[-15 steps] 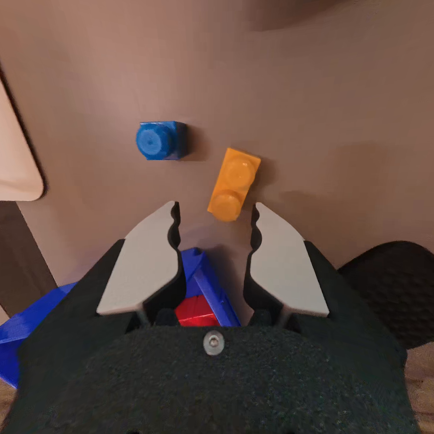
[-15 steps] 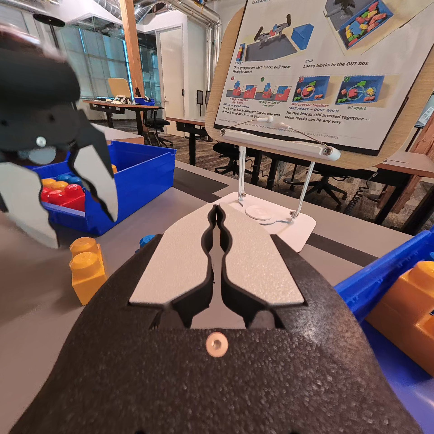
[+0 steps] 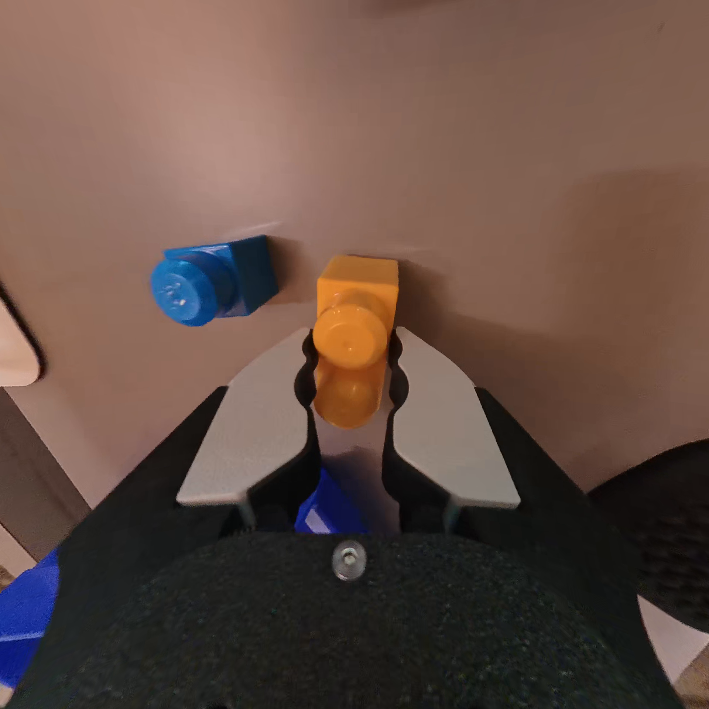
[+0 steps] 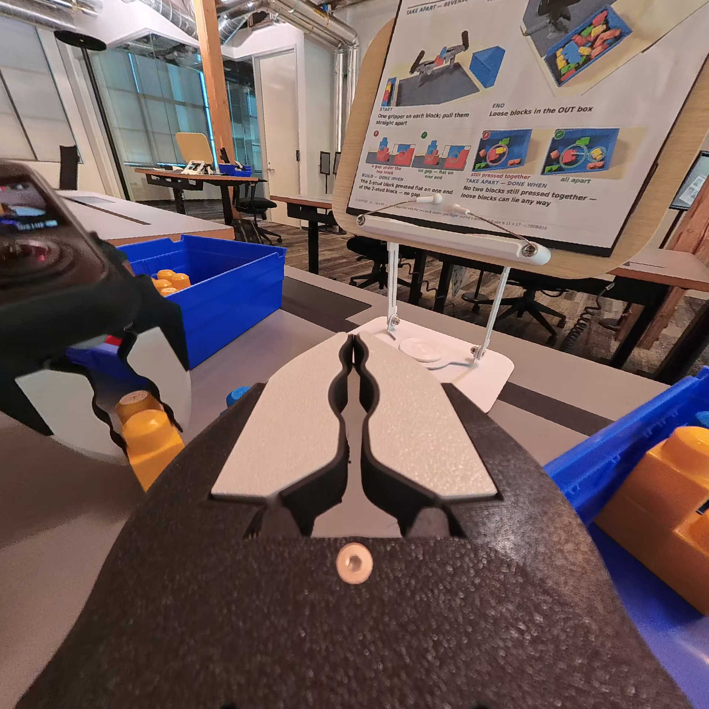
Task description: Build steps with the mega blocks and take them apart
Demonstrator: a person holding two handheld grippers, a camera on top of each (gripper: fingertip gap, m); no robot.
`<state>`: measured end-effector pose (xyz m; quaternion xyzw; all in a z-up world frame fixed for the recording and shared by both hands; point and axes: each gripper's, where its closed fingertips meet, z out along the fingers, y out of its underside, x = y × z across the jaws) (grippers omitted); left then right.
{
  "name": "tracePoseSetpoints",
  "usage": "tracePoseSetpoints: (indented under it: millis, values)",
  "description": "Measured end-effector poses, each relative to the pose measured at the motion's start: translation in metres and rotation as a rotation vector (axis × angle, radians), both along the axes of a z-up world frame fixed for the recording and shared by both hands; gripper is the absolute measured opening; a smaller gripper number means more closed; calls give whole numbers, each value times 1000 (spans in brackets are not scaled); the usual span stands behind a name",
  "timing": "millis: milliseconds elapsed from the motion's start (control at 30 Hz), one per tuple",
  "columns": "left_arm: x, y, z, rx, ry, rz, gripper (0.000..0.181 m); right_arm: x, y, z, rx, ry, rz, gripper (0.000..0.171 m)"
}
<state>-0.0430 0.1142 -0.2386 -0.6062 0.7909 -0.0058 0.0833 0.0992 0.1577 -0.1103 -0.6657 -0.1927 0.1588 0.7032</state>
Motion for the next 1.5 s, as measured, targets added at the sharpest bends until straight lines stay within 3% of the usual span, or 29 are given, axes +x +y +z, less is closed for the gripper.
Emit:
tracePoseSetpoints:
  millis: [133, 333, 500, 633, 733, 1200, 1500]
  values:
    - [15, 4, 29, -25, -190, 54, 36, 0, -1, 1, 5, 3, 5, 0]
    - [42, 7, 103, -152, -678, 161, 36, -10, -18, 21, 94, 76, 152, 5]
    - [41, 2, 137, -285, -995, 197, 36, -33, -47, 28, 51, 169, 489, 18]
    - [37, -4, 144, -392, -1157, 216, 36, -54, -65, 20, -59, 198, 701, 46]
    - [37, -8, 142, -430, -1208, 215, 36, -66, -71, 13, -95, 170, 746, 54]
    - [61, -34, 137, -519, -1241, 180, 36, -102, -77, -10, -142, 60, 763, 51]
    - [69, -38, 132, -524, -1257, 174, 36, -102, -74, -12, -158, 63, 743, 39]
